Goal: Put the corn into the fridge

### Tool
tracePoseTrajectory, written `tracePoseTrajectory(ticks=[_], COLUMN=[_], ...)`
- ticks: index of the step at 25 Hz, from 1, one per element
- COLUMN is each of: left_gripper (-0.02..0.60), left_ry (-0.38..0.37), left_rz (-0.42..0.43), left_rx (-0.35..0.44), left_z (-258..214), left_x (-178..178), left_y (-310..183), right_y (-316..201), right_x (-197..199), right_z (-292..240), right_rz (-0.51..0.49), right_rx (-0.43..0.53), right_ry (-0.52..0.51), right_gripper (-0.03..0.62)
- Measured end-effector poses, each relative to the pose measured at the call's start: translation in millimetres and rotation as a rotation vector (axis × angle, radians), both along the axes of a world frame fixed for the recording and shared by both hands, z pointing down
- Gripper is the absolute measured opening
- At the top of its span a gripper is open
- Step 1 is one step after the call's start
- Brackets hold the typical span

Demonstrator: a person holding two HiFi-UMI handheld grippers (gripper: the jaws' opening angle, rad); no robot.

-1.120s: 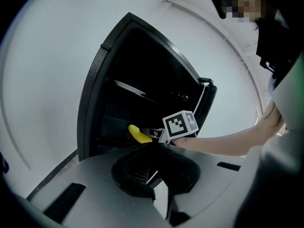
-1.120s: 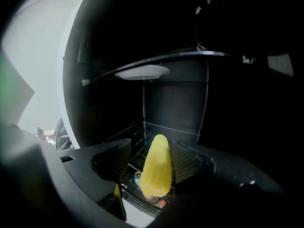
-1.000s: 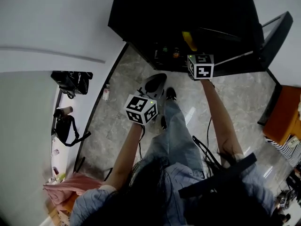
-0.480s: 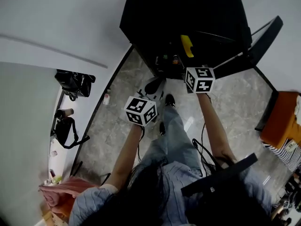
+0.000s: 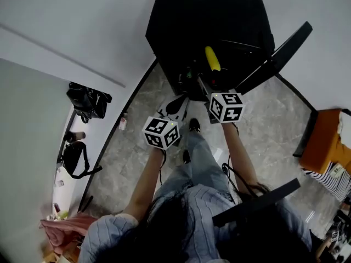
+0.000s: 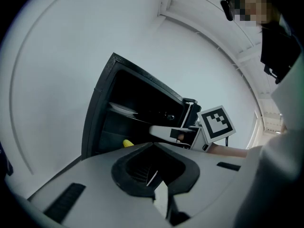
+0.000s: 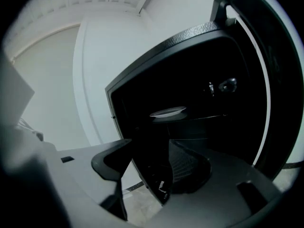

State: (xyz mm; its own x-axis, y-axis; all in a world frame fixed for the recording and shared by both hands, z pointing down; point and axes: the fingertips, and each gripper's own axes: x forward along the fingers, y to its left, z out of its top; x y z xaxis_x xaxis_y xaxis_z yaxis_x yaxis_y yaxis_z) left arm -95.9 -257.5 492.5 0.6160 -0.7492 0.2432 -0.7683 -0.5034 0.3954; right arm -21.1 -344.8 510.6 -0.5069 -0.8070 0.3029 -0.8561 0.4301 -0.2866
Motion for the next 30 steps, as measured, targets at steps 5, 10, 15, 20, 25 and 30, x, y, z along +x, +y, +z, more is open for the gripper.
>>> tracePoseTrajectory(ticks=[5,10,15,20,25,30], left_gripper=[0.009,0.009,0.009,0.009,0.009,0.009], left_ry=[0.045,0.042,0.037,0.026,0.052,0.074], left_rz=[-0.032,-0.018,0.005,0.013,0.010,0.026], left_rx=[0.017,0.028,0.062,0.079,0.060,0.042], left_z=[-21.0,-30.8,-44.9,-51.2,-45.2,-41.9], left_x=[-9.4,-12.0,-15.1,-25.8,-27.7,-18.4], left_y=[17.6,46.1,80.5,113.9,131.4,138.5], right_y=[31.8,71.8,111.1,149.2,174.7,192.3], right_x=[-3.5,-8.2,-14.9,-23.8,-15.0,-1.2], right_z=[-21.4,-39.8,-52.7,-61.7,-64.1,-59.3], right_rz=[0.003,-0.019,-0.038,-0.042,-0.012,0.017], right_rx=[-0.005,-0.013,-0.013,-0.010,-0.012,-0.061], right_ry=[-0.049,-0.097,-0.108,-0.110,-0.097,-0.135], right_gripper=[0.215,0.149,0.120,0.107,0.104,0.104])
